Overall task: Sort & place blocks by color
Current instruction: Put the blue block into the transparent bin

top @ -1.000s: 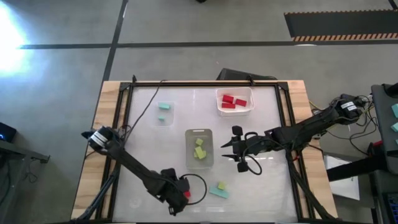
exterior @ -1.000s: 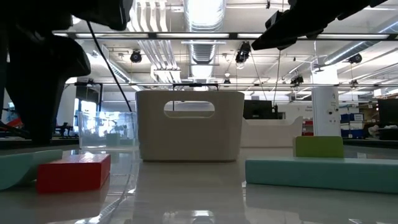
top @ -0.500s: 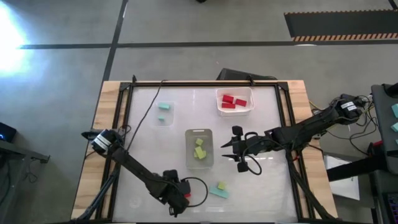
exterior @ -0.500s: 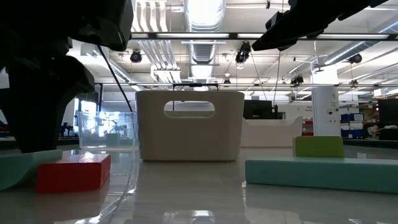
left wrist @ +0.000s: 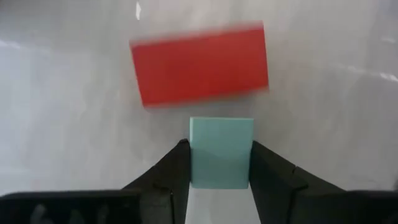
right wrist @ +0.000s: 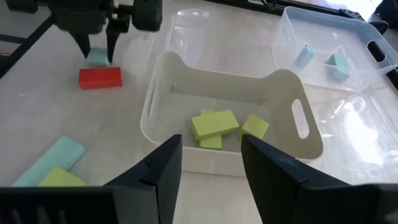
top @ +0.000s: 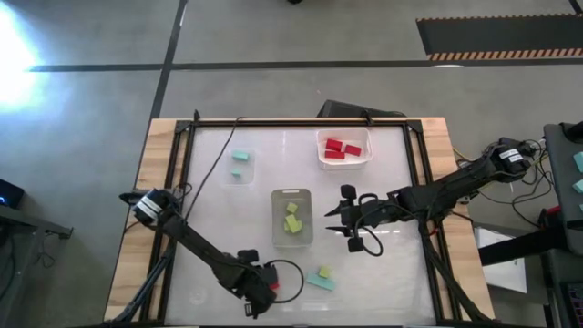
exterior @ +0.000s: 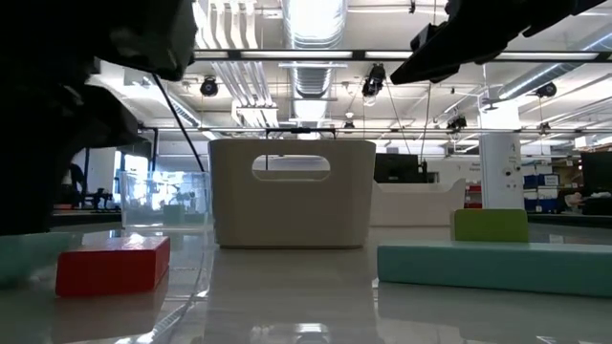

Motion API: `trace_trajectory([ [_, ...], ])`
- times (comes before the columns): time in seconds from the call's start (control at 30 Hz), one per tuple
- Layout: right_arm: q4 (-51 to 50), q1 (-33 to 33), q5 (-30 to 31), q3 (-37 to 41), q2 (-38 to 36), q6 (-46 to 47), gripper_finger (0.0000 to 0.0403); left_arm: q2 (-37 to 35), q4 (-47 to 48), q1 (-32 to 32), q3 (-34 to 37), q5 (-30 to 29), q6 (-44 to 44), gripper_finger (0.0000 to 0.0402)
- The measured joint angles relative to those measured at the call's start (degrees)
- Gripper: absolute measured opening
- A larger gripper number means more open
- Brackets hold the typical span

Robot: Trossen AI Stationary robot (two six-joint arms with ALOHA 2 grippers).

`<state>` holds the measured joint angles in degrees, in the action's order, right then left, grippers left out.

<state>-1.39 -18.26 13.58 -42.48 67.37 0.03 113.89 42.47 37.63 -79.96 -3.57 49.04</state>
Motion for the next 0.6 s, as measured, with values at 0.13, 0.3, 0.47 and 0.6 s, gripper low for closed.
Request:
trace_trajectory([
  [0.13, -0.06, 0.0, 0.0, 0.4, 0.02, 0.0, 0.0157, -1.9, 4.05, 0.0, -0.65, 1.95, -0.64, 0.0113],
  [0.3, 0.0, 0.0, 0.0, 0.57, 0.02, -0.01, 0.0157, -7.14, 11.18, -1.05, -1.3, 2.13, -3.93, 0.0113],
  [0.47, 0.0, 0.0, 0.02, 0.69, 0.02, -0.03, 0.0157, -13.52, 19.63, -4.7, -0.98, 2.14, -7.7, 0.0113],
  [0.6, 0.04, 0.0, 0.04, 0.85, 0.02, -0.07, 0.0157, -18.27, 26.23, -9.66, -0.77, 1.95, -13.19, 0.0113],
])
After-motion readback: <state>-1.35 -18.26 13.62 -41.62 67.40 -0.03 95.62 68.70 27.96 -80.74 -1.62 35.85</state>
